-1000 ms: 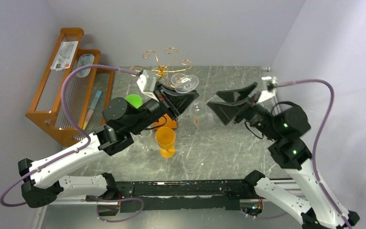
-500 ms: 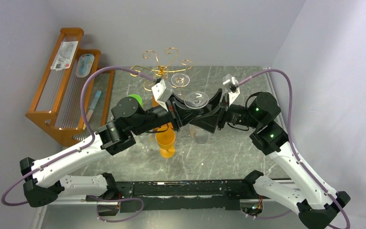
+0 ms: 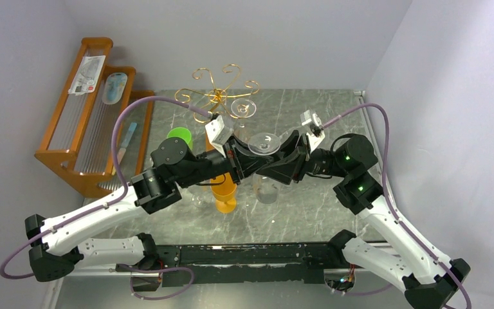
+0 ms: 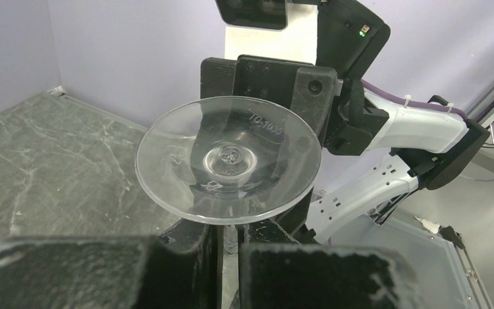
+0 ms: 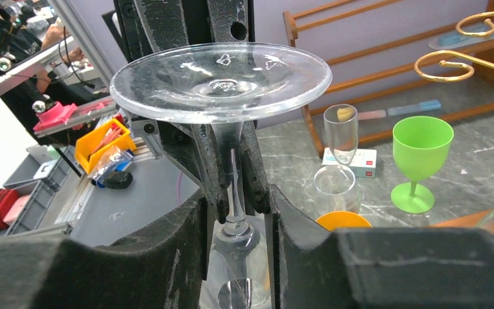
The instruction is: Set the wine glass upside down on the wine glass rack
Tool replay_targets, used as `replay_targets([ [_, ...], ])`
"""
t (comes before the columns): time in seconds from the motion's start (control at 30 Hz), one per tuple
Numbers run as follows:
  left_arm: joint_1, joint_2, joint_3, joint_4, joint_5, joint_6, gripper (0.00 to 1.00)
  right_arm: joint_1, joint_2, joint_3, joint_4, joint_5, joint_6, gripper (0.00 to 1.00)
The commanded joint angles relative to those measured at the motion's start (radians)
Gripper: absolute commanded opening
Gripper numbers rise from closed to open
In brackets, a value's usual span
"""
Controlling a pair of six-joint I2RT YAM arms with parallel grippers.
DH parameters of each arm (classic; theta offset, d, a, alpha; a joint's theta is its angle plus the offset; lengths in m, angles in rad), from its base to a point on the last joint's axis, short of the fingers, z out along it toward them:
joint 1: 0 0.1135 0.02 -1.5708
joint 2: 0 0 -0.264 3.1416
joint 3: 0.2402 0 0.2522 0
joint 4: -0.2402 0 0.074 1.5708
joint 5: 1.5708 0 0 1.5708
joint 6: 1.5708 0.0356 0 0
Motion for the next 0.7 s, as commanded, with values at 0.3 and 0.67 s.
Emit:
replay_targets([
  [0.3, 0.003, -0.095, -0.08, 0.167, -0.001, 0.023, 0.05, 0.002, -0.04, -0.06, 0.104, -0.02, 0.043, 0.34],
  [0.67, 0.003, -0.09, -0.114, 0.241, 0.095, 0.031, 0.05, 0.003, 0.009, -0.078, 0.236, -0.039, 0.142, 0.28],
])
